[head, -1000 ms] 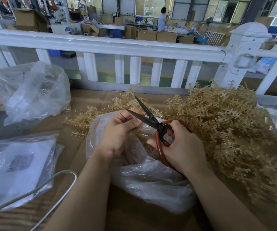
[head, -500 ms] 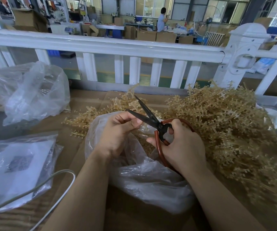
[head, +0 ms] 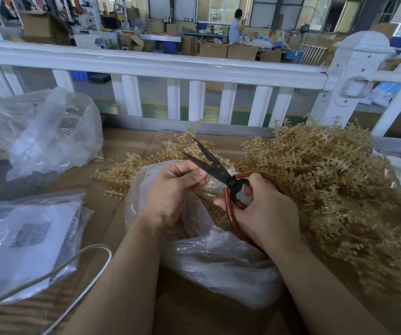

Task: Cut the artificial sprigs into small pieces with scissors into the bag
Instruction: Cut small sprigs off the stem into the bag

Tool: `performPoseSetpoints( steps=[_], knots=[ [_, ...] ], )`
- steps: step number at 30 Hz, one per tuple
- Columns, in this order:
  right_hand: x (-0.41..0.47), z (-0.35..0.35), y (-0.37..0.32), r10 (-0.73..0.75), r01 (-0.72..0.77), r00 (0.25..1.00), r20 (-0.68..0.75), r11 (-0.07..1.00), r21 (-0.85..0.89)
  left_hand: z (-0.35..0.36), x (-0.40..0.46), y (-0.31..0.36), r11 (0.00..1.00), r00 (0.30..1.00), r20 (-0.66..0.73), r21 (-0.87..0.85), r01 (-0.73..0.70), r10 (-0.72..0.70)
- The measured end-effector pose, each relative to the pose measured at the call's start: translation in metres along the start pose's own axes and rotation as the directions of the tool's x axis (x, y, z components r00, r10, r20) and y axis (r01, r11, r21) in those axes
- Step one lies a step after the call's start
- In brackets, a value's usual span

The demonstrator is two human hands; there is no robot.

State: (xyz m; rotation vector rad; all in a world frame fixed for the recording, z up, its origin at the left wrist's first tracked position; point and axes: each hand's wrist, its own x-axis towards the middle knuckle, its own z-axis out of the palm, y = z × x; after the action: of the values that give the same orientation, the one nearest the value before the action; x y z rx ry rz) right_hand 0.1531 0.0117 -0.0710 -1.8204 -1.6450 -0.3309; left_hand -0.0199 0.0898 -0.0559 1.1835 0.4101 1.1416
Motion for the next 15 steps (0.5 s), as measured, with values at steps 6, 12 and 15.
performPoseSetpoints(
  steps=[6, 12, 15],
  knots=[
    [0.0004, -0.0013, -0.0017, 0.019, -0.019, 1.000, 0.012, 1.000, -0.015, 0.0001, 0.0012, 0.0001, 0.999, 1.000, 0.014, -0.026, 0.020, -0.020],
    [0.0009, -0.0040, -0.0042, 0.034, -0.034, 0.999, -0.002, 0.998, -0.045, -0.0017, 0.0019, -0.0015, 0.998, 0.999, 0.006, -0.043, 0.038, -0.038],
    [0.0001, -0.0045, -0.0041, 0.034, -0.034, 0.999, 0.001, 0.998, -0.050, -0.0014, 0.0021, -0.0005, 0.997, 0.998, -0.011, -0.045, 0.066, -0.067]
  ],
)
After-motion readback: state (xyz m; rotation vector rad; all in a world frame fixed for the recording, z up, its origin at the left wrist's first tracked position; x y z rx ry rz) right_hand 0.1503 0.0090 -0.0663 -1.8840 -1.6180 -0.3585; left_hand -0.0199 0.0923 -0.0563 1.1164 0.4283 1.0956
